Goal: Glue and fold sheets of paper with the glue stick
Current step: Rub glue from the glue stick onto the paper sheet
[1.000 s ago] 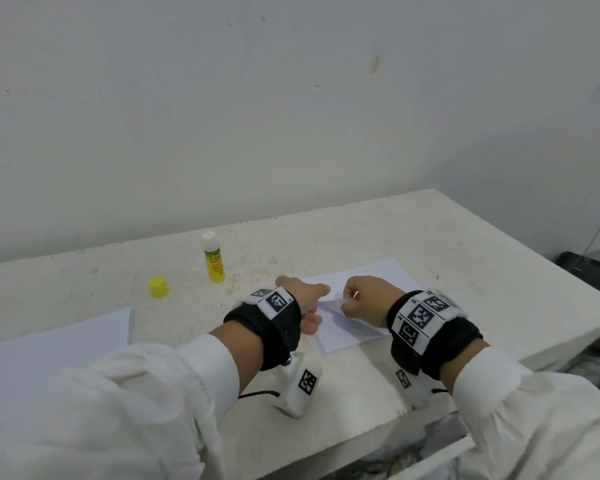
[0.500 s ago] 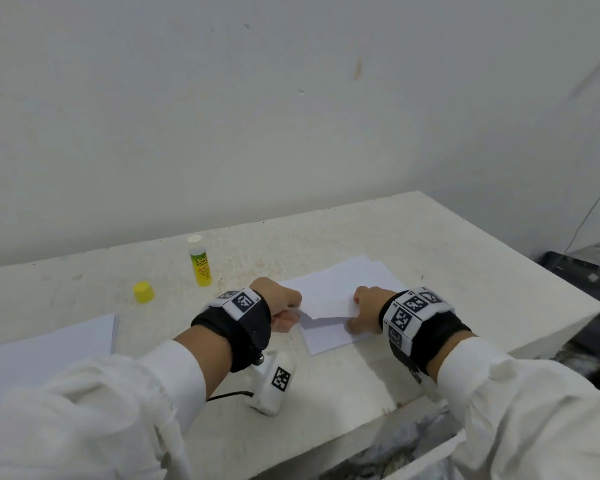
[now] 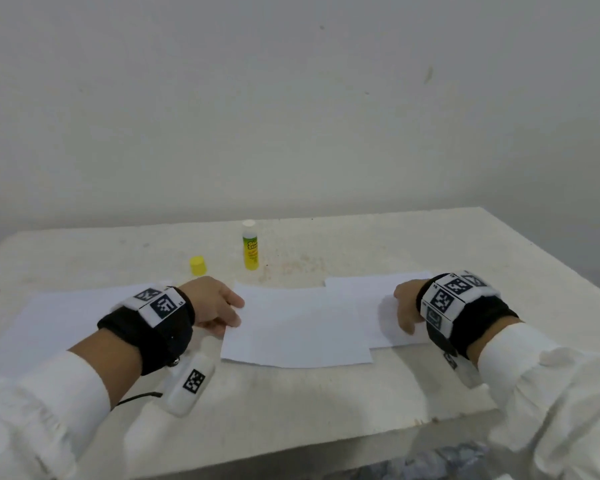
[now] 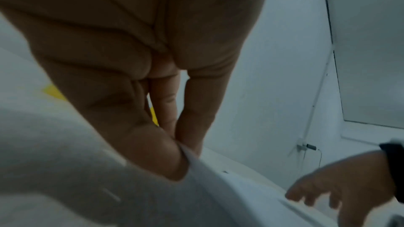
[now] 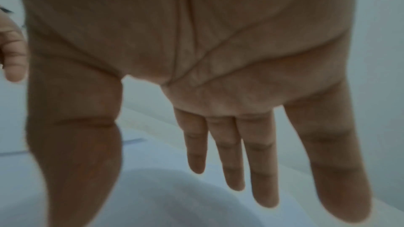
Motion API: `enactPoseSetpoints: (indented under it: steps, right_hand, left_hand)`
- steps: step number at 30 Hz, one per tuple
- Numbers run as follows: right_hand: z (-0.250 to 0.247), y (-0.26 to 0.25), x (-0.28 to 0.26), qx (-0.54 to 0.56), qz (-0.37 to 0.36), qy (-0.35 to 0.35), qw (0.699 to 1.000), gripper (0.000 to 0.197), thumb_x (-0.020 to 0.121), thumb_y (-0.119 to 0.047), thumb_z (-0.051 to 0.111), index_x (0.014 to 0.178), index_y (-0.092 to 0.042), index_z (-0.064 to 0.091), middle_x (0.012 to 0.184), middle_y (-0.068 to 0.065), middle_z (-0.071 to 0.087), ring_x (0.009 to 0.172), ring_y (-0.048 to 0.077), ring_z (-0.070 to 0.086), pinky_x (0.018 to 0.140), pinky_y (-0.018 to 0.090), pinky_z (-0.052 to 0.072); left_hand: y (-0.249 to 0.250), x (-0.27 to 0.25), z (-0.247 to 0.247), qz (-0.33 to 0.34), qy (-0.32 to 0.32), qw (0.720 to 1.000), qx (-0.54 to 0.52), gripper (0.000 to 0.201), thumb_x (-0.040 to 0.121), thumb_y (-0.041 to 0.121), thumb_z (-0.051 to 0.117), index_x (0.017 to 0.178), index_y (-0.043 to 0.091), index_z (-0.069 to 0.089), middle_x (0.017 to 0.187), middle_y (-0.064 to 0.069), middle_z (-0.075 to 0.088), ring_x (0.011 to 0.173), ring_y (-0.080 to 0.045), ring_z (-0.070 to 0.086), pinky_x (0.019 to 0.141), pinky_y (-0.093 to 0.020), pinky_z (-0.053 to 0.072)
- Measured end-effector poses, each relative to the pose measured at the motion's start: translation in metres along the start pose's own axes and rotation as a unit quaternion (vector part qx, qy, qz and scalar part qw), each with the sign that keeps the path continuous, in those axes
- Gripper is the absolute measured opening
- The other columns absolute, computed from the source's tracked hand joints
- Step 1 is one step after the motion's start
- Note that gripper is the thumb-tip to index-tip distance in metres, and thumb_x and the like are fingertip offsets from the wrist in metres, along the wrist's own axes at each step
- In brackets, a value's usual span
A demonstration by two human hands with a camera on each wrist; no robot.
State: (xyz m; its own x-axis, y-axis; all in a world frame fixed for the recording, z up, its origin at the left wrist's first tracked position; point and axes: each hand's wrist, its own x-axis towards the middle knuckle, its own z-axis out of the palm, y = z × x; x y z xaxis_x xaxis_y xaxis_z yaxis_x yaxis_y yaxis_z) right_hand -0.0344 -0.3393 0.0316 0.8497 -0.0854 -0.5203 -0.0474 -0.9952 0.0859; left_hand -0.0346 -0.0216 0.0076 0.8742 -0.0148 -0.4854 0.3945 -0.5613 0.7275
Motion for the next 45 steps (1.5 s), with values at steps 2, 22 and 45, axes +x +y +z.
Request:
enactPoseSetpoints:
  steps: [2,22,45]
  right_hand:
    - [-0.011,-0.019,0.002,0.004,-0.019,0.014,1.000,0.038,0.086,-0.006,0.059,0.122,0.005,0.059,0.133,0.020,0.054,0.112,0.030,0.058,0.082,0.026,0.048]
    - [-0.062,-0.218,0.079,0.350,-0.080,0.079,0.930,0.038,0.090,-0.026,0.062,0.121,-0.008,0.050,0.111,0.012,0.053,0.107,0.031,0.055,0.089,0.033,0.044]
    - [-0.047,-0.222,0.001,0.389,-0.197,0.127,0.891,0.028,0.081,-0.028,0.067,0.065,-0.007,0.055,0.060,0.005,0.055,0.046,0.015,0.042,0.045,0.022,0.032]
  left_hand:
    - [-0.010,-0.006,-0.008,0.000,0.010,1.000,0.021,0.031,0.075,-0.012,0.070,0.098,0.008,0.064,0.074,-0.010,0.060,0.061,-0.023,0.062,0.063,-0.030,0.059]
    - [-0.024,-0.019,-0.034,-0.016,0.000,0.956,0.292,0.055,0.081,0.018,0.074,0.132,0.013,0.053,0.122,-0.007,0.061,0.099,-0.024,0.068,0.052,-0.019,0.046]
    - [-0.043,-0.032,-0.038,0.018,0.001,0.876,0.482,0.063,0.084,0.043,0.067,0.141,0.032,0.041,0.140,-0.002,0.039,0.130,-0.025,0.033,0.104,-0.037,0.034]
